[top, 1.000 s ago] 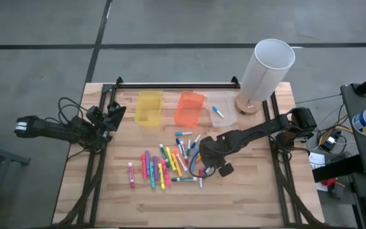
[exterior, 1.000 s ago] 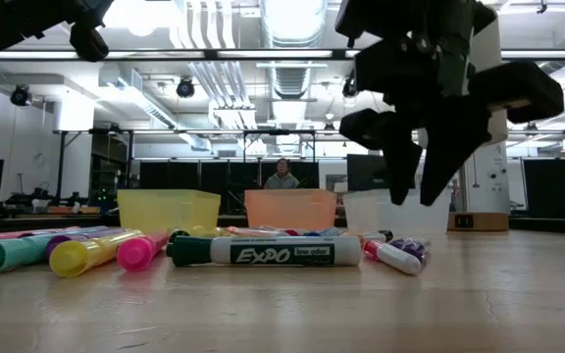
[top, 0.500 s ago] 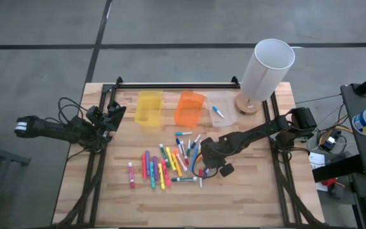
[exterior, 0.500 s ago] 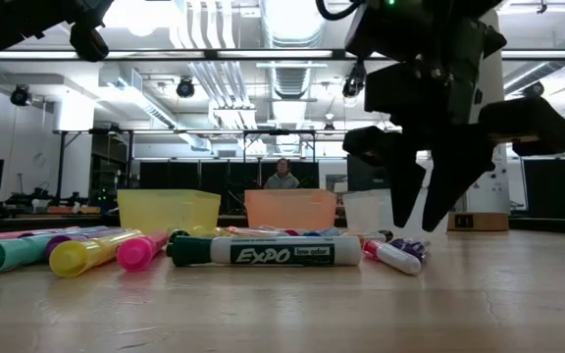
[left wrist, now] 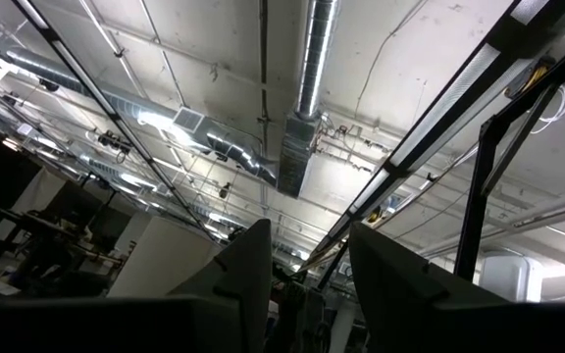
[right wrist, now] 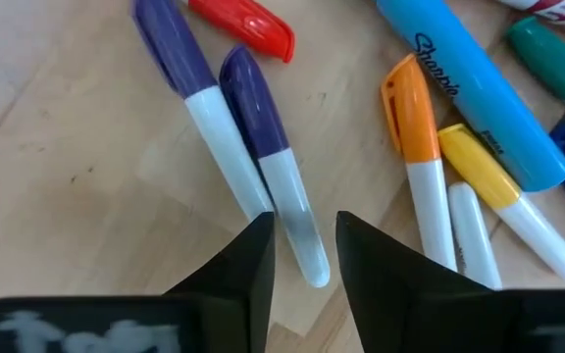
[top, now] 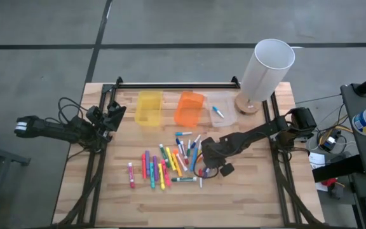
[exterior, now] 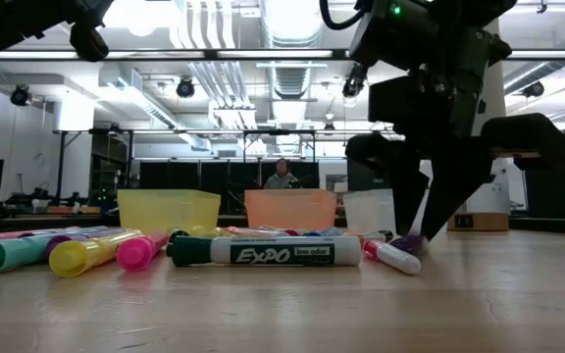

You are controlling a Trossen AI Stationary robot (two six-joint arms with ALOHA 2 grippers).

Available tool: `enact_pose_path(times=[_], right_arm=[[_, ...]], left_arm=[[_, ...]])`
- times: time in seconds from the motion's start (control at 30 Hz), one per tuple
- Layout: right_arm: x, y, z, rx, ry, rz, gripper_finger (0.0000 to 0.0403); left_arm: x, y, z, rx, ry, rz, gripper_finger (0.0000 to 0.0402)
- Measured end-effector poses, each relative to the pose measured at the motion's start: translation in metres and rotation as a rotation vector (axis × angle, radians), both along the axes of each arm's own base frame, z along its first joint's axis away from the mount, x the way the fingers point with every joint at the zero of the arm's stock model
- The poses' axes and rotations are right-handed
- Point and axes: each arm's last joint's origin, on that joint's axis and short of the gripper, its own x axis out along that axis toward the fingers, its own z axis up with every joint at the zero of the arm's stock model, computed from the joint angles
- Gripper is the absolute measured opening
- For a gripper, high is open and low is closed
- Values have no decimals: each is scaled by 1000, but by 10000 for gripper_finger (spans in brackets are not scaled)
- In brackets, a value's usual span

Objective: Pick & Place Markers
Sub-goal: Put the top purple mini marker into the white bin

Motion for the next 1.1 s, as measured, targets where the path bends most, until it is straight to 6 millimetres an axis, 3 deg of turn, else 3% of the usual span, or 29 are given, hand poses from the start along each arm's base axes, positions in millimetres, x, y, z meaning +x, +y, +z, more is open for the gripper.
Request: enact_pose_path(times=[1.1], right_arm=[[-2,0,-5,5,-17,8,76]], left_arm=[[0,0,0,0,0,1,133]])
